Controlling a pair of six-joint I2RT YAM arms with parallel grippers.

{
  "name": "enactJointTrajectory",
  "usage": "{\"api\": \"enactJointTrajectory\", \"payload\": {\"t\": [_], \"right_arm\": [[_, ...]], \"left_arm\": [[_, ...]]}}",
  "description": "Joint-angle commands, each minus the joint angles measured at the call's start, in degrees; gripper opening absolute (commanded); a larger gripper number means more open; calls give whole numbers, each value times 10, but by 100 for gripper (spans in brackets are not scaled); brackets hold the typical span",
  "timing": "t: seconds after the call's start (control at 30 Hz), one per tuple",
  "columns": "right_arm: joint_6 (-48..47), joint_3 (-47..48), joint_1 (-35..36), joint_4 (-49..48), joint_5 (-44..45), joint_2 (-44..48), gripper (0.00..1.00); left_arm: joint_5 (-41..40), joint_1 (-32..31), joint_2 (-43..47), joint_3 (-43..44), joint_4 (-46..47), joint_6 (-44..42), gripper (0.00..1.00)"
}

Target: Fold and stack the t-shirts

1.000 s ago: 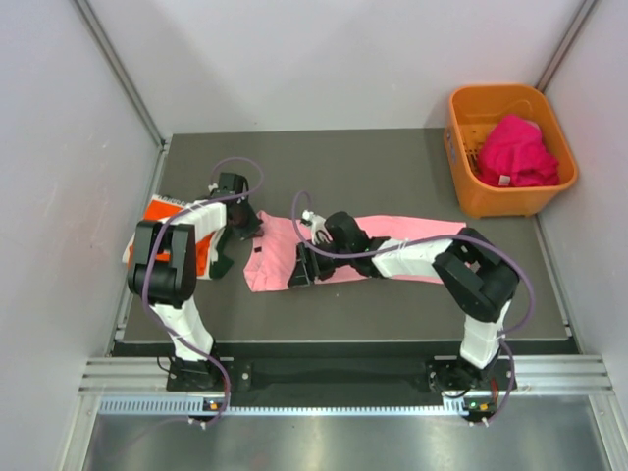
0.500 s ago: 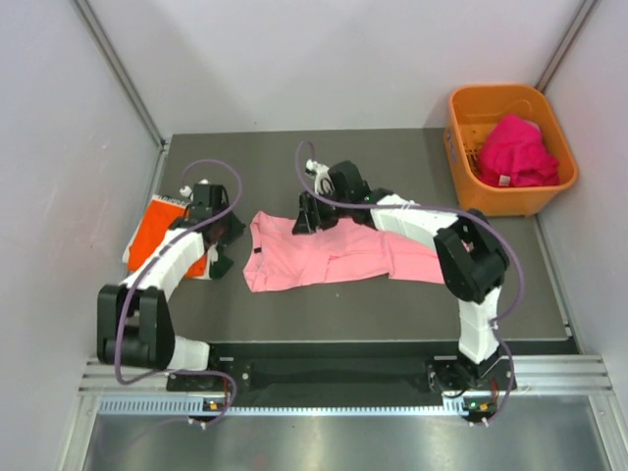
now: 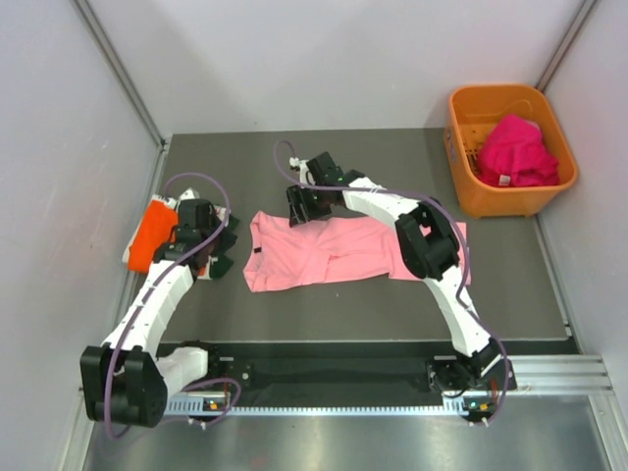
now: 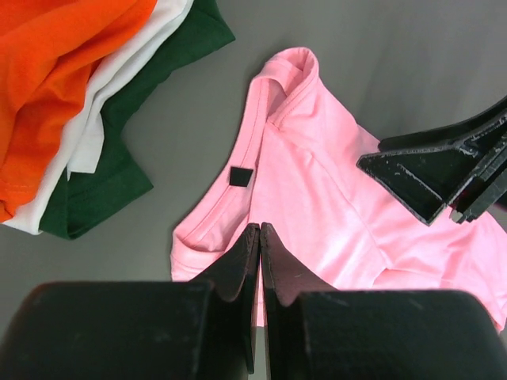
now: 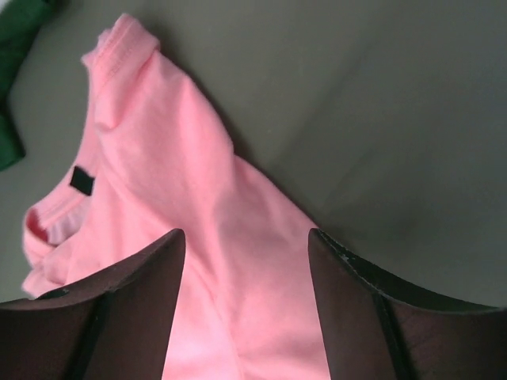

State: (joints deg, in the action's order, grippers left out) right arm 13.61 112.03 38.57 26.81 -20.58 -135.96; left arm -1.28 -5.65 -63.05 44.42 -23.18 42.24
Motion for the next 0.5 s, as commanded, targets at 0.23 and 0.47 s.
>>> {"api": "enactJointTrajectory", "payload": {"t": [0.23,0.47], "right_arm": [[-128,30,41,101,141,-10,63],[-150,48,69,113,247,-14,55]], "left_arm": [[-11,2,21,-14,2,-7,8],[0,2,13,-19,10,-7,8]]}}
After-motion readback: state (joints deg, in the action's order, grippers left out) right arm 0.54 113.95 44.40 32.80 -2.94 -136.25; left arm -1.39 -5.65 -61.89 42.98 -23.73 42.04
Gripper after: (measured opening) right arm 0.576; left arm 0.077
